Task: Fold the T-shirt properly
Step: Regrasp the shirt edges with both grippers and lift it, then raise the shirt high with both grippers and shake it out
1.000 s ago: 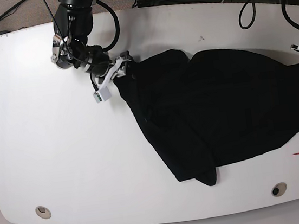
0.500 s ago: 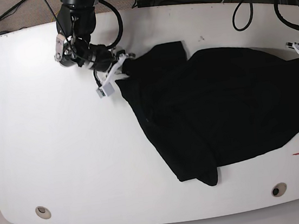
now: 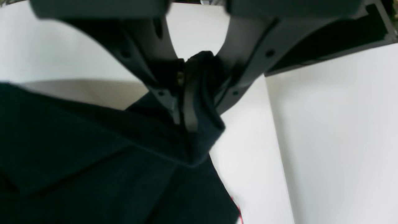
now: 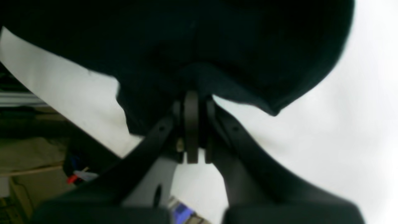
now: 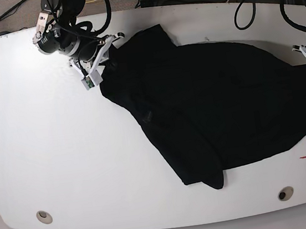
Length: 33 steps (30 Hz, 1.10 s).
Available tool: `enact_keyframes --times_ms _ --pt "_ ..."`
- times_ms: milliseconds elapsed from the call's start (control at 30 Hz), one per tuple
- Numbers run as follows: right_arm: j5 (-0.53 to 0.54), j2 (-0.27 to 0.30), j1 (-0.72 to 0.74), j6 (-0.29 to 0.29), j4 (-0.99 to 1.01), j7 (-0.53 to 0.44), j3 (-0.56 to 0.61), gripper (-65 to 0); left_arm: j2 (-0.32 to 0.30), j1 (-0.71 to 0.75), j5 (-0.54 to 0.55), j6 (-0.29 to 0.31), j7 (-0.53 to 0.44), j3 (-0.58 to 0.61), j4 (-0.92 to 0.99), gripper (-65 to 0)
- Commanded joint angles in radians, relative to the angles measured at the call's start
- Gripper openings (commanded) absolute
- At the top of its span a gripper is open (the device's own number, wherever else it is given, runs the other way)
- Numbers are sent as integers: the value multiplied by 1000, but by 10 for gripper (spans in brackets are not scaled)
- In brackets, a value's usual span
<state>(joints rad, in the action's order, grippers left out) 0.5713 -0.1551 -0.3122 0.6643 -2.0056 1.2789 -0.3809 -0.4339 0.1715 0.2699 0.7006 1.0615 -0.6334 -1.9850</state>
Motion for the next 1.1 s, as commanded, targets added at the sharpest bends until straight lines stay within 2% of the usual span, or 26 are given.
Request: enact_keyframes --times_ms 0,167,233,433,600,800,867,1067 --pt "91 16 6 33 -22 -18 -34 -650 -21 -11 2 -2 -13 -16 -18 -650" --pt "240 68 26 33 -21 -17 -135 -650 -10 -69 -2 -2 -11 -49 -20 -650" --pt "263 91 54 34 -19 -14 -180 -650 20 -112 -4 -2 -11 -49 -17 -650" --pt "263 170 140 34 -17 -14 -218 -650 99 -244 -5 -2 -11 -4 -15 -650" --pt "263 257 249 34 27 -14 -220 -650 151 -358 -5 -2 -11 146 -13 -650" --pt "261 328 396 34 67 -14 -215 -650 195 -496 -5 -2 -11 255 -6 -650" --pt "263 369 443 34 108 -14 -215 -650 217 -519 -5 -2 -10 292 -13 -650" --pt "263 452 588 34 223 -14 -212 -650 217 -662 -27 -2 -10 312 14 -650"
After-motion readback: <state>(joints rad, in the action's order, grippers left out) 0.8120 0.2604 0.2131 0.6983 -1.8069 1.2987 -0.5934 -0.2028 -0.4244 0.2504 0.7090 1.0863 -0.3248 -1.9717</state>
